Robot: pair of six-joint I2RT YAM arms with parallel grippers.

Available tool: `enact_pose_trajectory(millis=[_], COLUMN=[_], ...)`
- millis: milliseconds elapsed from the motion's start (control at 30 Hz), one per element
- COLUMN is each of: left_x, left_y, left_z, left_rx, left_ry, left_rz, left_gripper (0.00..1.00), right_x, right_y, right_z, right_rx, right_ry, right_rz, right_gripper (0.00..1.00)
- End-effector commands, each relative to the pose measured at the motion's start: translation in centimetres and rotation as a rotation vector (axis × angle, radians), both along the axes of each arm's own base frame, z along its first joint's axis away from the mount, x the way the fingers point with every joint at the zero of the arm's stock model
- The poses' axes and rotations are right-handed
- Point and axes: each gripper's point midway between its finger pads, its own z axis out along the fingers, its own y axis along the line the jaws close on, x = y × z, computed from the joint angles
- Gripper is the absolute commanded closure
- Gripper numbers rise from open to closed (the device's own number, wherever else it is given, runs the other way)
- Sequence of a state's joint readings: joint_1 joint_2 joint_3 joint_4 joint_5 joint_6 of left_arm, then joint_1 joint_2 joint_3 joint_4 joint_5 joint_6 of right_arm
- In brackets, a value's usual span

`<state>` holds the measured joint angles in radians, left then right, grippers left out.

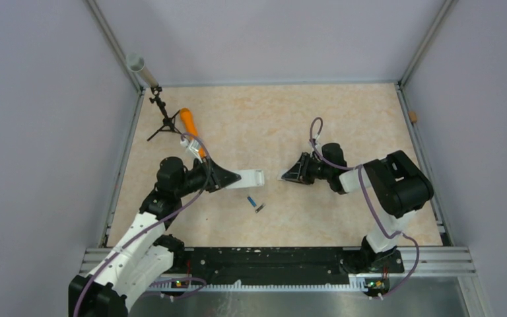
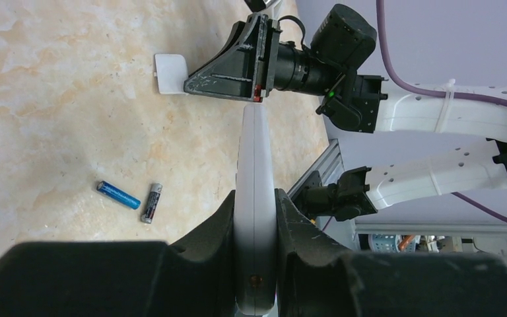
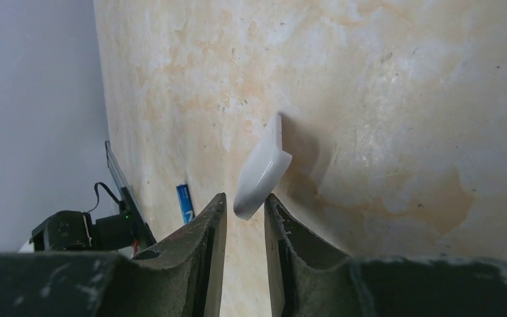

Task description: Load the batteries into the remote control

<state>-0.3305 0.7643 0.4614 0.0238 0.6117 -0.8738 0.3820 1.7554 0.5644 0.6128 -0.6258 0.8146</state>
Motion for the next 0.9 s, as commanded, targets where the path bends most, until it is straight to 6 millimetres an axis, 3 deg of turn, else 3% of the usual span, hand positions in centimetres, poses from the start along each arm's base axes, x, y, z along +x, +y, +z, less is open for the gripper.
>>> enact_pose_trajectory(millis=[0, 133, 333, 567, 867], left_x=[0.5, 0.2, -0.7, -1.8, -4.1], left_y=[-0.1, 0.0, 0.1, -0.1, -1.9], left_z=[0.6, -0.1, -1.5, -3.1, -5.1], left_rx=[-0.029, -0.039, -0.084, -0.185, -0.206], left_ry=[-0.033, 0.000, 0.072, 0.170, 0.255], left_rz=[0.007, 0.022, 0.035, 0.043, 0.012], left_gripper=[1.00, 1.00, 1.00, 1.00, 1.00], right_x=[0.6, 0.6, 0.2, -1.3, -4.3], right_y=[-0.6, -1.2, -3.1, -4.5, -4.7], right_z=[0.5, 1.0, 1.4, 4.1, 7.1], right_rx=[-0.026, -0.073, -0.198, -0.359, -0.400], right_ry=[-0.041, -0.053, -0.078, -0.153, -0.207], right_rz=[-0.014, -0.028, -0.061, -0.074, -0.047], right_gripper=[0.71, 0.62, 0.56, 0.55, 0.55])
